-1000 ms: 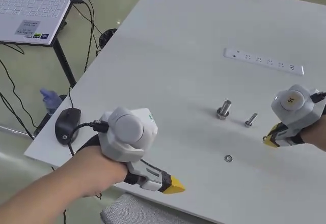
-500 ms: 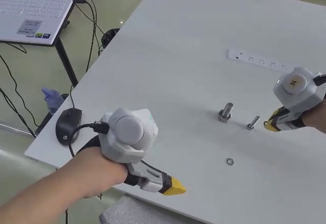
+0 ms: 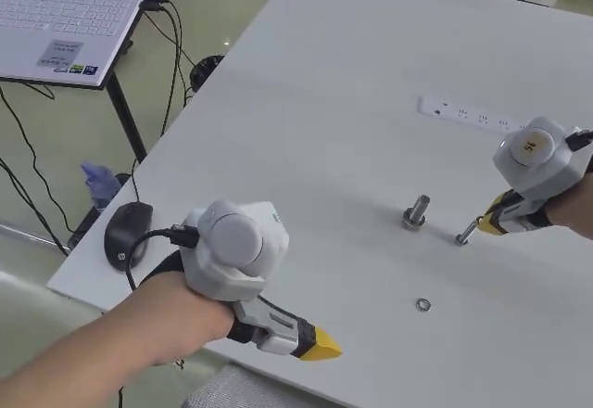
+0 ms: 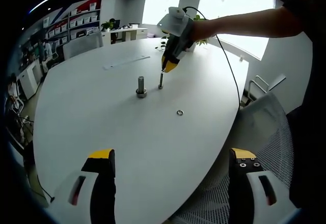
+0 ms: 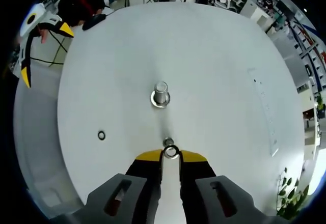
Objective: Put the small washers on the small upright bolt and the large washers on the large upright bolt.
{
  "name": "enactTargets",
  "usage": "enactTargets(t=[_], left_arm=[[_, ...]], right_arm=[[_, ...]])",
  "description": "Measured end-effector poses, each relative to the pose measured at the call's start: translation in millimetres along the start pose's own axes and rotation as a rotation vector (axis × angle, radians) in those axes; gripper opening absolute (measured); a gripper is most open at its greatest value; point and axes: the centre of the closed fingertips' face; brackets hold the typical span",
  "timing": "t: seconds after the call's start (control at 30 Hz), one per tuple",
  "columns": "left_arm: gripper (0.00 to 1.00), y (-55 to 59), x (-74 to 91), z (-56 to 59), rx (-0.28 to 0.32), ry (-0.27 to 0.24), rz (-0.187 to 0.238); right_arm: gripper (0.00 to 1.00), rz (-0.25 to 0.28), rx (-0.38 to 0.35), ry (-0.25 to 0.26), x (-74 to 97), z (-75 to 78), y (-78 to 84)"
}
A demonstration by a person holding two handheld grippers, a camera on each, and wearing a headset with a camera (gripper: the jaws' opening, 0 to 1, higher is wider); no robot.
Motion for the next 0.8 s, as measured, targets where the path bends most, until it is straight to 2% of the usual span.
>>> enactTargets(t=[0.8], left_arm=[[0.90,6.0,-2.2,-3.2,0.010,0.005,-0.018]], right_arm=[[0.13,-0.025,0.002,-0.025,-13.3,-0.7,3.6]])
Point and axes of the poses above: the centre of the closed fingertips' face, and the gripper's own axes: x roughly backward along the fingers, z roughly to its right, y roughly out of its underside, and after that the axes turned 15 degrees about z, right-handed
